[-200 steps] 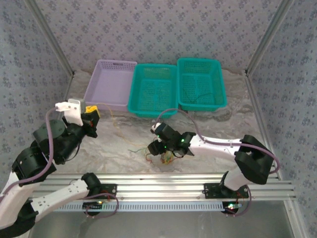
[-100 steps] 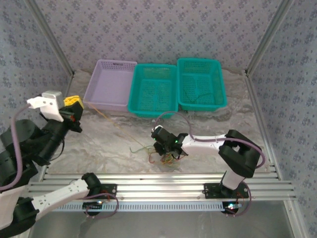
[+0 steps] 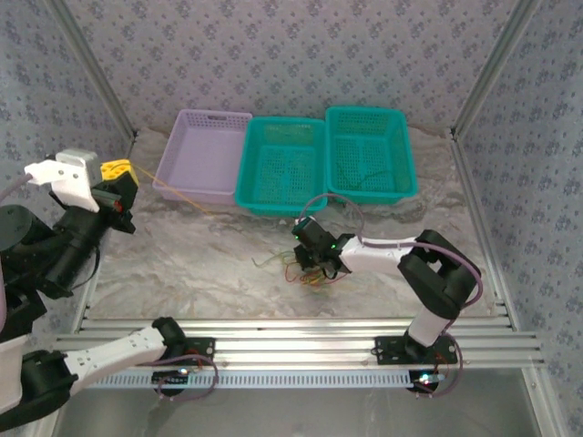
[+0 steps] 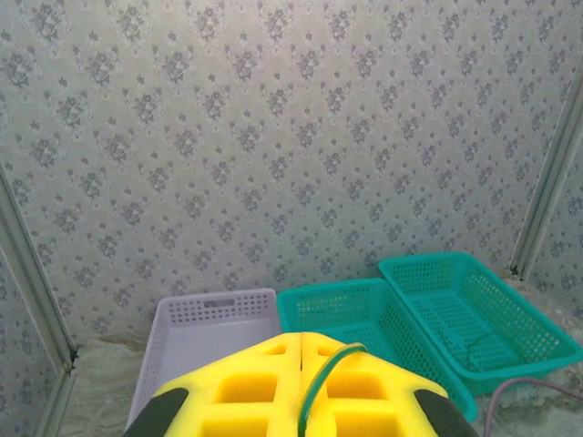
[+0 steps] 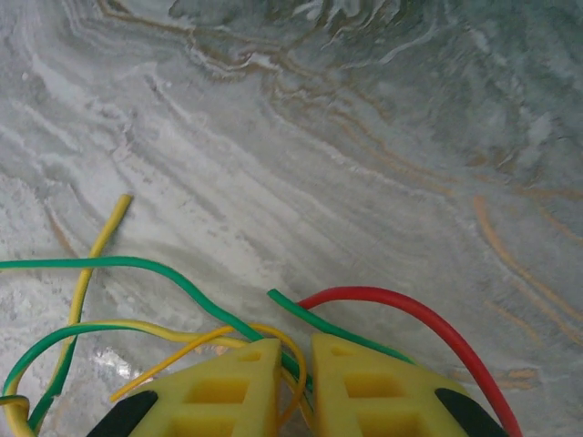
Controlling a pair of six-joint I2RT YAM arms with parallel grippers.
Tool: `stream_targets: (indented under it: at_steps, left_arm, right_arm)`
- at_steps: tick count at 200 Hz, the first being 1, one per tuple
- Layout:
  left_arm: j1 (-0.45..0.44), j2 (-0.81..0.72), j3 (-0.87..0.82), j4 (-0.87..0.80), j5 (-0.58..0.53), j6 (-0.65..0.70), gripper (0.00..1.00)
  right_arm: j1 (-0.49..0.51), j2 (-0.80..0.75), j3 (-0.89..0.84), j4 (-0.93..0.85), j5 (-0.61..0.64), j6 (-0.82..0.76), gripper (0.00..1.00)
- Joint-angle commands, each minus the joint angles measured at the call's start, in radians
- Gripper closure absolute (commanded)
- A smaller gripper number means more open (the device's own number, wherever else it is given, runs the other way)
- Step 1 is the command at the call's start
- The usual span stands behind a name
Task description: Untangle the cables
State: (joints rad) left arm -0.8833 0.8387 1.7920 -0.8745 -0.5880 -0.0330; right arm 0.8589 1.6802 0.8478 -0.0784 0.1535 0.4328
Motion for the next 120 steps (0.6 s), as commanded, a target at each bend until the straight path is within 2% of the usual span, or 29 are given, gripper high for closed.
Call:
stream_targets:
  at_steps: [1,15,27,56,77,96,108,120]
  left_arm:
    - [0.004,0.059,0.146,0.065,0.006,0.052,1.0]
    - [0.004,0.107,0.246,0.056,0.008,0.082,1.0]
    - [0.003,0.134,0.296,0.056,0.011,0.098,1.0]
    - [0.004,0.161,0.365,0.053,0.034,0.11,1.0]
    - [0.003,0.172,0.354,0.016,0.045,0.091,1.0]
    - [0.004,0.157,0.275,0.017,0.055,0.061,1.0]
    - [0.002,0.136,0.204,0.04,0.06,0.042,1.0]
    - [0.003,0.115,0.142,0.057,0.056,0.029,1.0]
  right_arm:
    - [-0.025,0.04,0.005,-0.112,0.038,-0.009,0.83]
    - [-0.043,0.081,0.016,-0.126,0.02,0.004,0.79]
    - [-0.062,0.093,0.011,-0.115,-0.002,0.021,0.7]
    - [-0.103,0.014,-0.025,-0.08,-0.012,0.02,0.53]
    - [-0.122,-0.146,-0.064,-0.053,-0.035,-0.01,0.44]
    - [-0.116,-0.303,-0.073,-0.05,-0.122,-0.047,0.36]
    - [-0.114,-0.36,-0.061,-0.066,-0.231,-0.071,0.36]
    - [-0.106,-0.394,-0.056,-0.086,-0.287,-0.056,0.35]
